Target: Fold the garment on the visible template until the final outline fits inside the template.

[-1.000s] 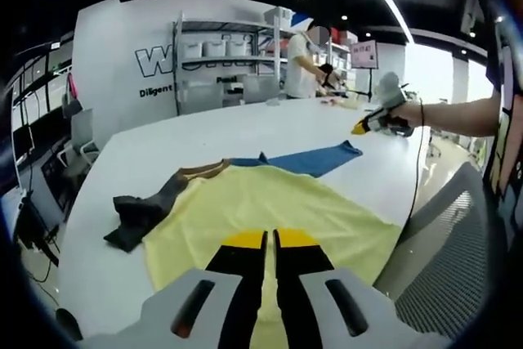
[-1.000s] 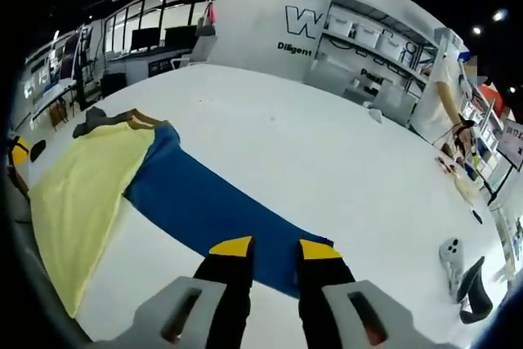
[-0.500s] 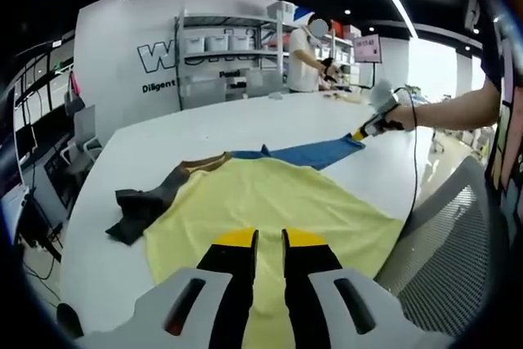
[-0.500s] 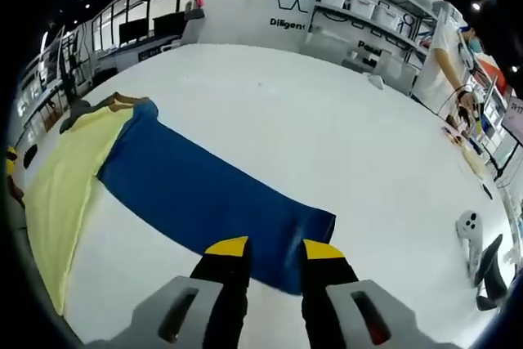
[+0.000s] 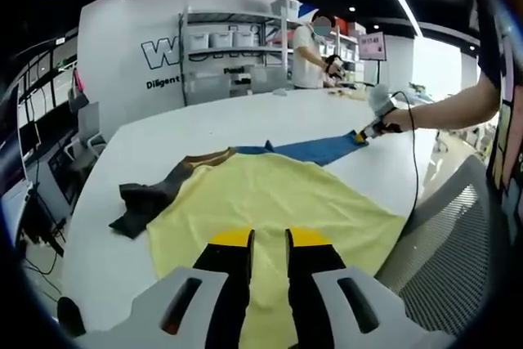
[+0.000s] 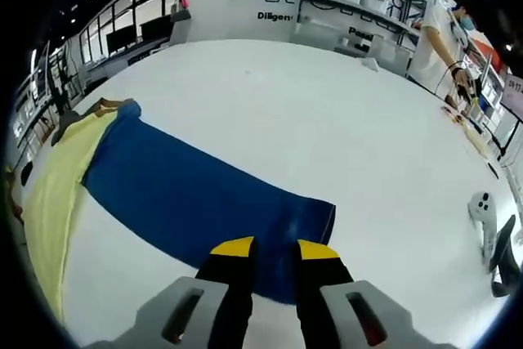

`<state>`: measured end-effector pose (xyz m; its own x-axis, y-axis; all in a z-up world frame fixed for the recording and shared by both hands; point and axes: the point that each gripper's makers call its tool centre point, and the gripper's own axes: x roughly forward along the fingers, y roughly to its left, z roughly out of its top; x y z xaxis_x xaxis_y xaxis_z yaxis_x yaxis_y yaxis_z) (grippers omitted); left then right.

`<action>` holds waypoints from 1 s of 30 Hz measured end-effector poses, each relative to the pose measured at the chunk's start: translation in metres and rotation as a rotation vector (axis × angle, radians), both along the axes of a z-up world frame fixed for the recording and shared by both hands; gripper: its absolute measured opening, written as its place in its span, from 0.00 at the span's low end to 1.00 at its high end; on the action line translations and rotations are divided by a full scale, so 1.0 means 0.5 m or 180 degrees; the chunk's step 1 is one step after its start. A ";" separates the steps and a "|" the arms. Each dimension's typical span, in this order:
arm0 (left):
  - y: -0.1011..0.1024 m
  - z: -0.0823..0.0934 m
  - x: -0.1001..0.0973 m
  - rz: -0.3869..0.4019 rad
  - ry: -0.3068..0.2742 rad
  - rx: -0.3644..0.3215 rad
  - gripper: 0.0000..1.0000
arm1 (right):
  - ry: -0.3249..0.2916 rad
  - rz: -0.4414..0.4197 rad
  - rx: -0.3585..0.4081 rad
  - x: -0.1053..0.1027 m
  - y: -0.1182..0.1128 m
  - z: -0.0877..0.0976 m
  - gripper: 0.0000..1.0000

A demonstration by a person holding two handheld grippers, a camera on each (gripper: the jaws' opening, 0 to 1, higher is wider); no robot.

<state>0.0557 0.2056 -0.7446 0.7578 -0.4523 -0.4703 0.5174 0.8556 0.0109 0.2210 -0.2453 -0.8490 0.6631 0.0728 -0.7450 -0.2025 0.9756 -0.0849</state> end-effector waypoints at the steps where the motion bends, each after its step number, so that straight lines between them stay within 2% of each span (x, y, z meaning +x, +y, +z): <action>1: 0.000 0.000 -0.001 0.0002 0.0001 0.0002 0.13 | -0.0013 -0.0010 0.0004 0.001 -0.001 0.002 0.12; 3: 0.003 -0.001 -0.001 0.0021 0.0007 0.0017 0.13 | 0.0009 0.0049 0.0000 0.001 0.001 0.001 0.11; 7: 0.003 -0.003 -0.001 0.0032 0.0017 0.0020 0.12 | 0.0080 0.0125 -0.0106 -0.001 0.013 -0.001 0.00; 10: 0.002 -0.005 0.000 0.0038 0.0031 0.0019 0.12 | 0.0076 0.0113 -0.0190 0.003 0.007 -0.002 0.00; 14: -0.001 -0.005 -0.001 0.0020 0.0028 0.0023 0.12 | -0.0052 0.0148 -0.0330 0.016 -0.009 -0.002 0.00; 16: -0.003 -0.005 -0.001 0.0013 0.0030 0.0027 0.12 | -0.0056 0.0101 -0.0352 0.019 -0.015 -0.003 0.00; 18: -0.002 -0.003 -0.001 0.0021 0.0024 0.0030 0.12 | -0.0099 -0.0032 -0.0279 0.025 -0.026 -0.003 0.00; 30: 0.013 -0.008 -0.002 0.0072 0.0051 0.0068 0.11 | -0.0155 -0.0179 -0.0254 0.029 -0.065 -0.003 0.00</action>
<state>0.0549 0.2121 -0.7485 0.7601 -0.4248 -0.4917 0.4982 0.8668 0.0211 0.2353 -0.2779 -0.8503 0.7000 -0.0239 -0.7137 -0.1414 0.9750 -0.1714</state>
